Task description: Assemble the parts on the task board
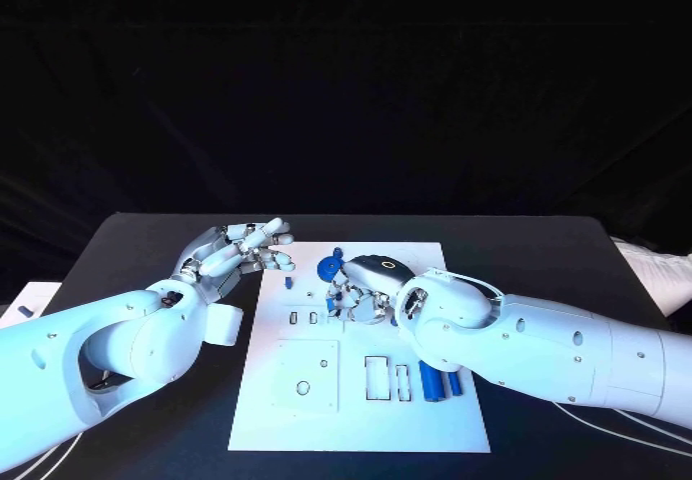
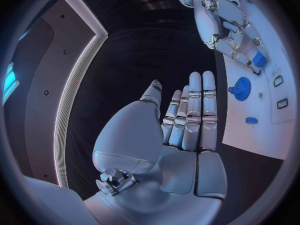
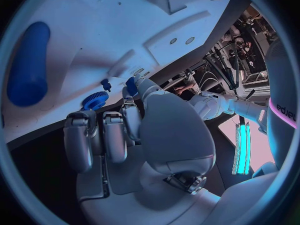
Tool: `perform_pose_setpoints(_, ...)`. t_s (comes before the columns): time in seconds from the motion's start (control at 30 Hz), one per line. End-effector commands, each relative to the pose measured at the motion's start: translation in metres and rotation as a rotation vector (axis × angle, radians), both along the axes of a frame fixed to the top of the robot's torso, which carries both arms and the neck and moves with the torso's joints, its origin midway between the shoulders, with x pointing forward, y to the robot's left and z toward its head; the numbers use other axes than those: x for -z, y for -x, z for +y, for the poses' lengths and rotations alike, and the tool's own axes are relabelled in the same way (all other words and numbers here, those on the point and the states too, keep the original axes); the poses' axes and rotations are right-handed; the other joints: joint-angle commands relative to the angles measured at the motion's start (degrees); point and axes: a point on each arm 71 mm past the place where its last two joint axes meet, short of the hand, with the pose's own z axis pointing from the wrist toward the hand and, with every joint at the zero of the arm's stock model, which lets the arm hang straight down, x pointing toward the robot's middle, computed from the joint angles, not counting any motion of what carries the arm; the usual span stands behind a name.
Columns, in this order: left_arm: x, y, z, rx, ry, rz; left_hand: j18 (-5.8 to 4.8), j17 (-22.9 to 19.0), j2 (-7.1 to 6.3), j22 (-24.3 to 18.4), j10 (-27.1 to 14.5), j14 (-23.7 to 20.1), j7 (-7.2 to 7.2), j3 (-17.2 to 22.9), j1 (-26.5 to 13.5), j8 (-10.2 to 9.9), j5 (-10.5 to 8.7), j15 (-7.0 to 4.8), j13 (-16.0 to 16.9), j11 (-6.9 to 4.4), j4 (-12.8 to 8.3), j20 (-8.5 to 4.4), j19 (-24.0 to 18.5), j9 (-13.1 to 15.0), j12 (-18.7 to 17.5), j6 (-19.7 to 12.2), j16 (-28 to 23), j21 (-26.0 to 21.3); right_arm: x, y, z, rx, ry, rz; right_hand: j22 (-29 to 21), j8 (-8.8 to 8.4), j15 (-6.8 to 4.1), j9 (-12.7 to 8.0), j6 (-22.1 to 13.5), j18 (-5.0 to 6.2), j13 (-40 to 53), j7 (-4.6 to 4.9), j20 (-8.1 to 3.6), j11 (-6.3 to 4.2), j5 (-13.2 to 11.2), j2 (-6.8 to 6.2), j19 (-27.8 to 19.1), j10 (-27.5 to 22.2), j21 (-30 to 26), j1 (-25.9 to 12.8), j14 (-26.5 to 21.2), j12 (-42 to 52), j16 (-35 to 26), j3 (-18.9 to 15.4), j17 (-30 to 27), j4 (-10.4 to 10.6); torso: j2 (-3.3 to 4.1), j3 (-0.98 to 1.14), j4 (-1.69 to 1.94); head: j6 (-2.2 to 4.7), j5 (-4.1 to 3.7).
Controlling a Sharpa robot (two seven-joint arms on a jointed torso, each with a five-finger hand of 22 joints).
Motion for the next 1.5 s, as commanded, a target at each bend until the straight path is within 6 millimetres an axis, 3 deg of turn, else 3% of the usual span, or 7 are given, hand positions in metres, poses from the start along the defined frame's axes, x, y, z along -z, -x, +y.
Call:
perform_pose_setpoints(0.03,-0.001,0.001,-0.003,0.024,0.015,-0.003,0.54,0.07,0.36,0.06,0.14,-0.06,0.35,0.10,-0.03,-0.39,-0.12,0.17,0.01,0.37,-0.35,-0.09,-0.35,-0.02,-0.39,0.12,-0.31,0.20,0.005,0.000,0.000,0.016,0.072,-0.014,10.88,0.03,-0.48,0.88,1.35,-1.06,3.37,-1.19,-0.19,-0.95,0.18,0.46,2.54,0.44,0.05,-0.24,4.62,-0.39,-0.12,-0.09,8.68,0.21,0.03,0.06,-0.02,-0.15,0.25)
perform_pose_setpoints(0.47,0.000,0.000,-0.002,0.024,0.014,0.000,0.55,0.21,0.40,0.10,0.15,-0.08,0.36,0.07,-0.02,-0.45,-0.14,0.18,0.01,0.38,-0.39,-0.08,-0.40,-0.02,-0.45,0.13,-0.36,0.26,0.009,0.005,0.010,-0.005,0.077,-0.007,10.87,-0.07,-0.45,0.89,1.26,-1.06,3.40,-1.15,-0.19,-0.91,0.35,0.39,2.53,0.43,0.05,-0.47,4.62,-0.37,-0.13,-0.21,8.69,0.25,0.06,0.13,-0.07,-0.69,1.10)
perform_pose_setpoints(1.5,0.000,0.000,-0.002,0.029,0.014,0.005,0.55,0.21,0.40,0.10,0.15,-0.08,0.36,0.07,-0.02,-0.45,-0.14,0.18,0.01,0.38,-0.39,-0.08,-0.40,-0.02,-0.45,0.13,-0.36,0.26,0.016,0.004,0.019,0.005,0.110,0.003,10.45,-0.79,-0.23,0.80,0.46,-0.96,3.15,-0.76,-0.06,-0.63,0.17,-0.27,2.19,0.18,-0.18,-1.46,4.51,-0.99,-0.44,-0.89,8.20,0.42,0.01,0.06,-0.08,-1.34,1.38)
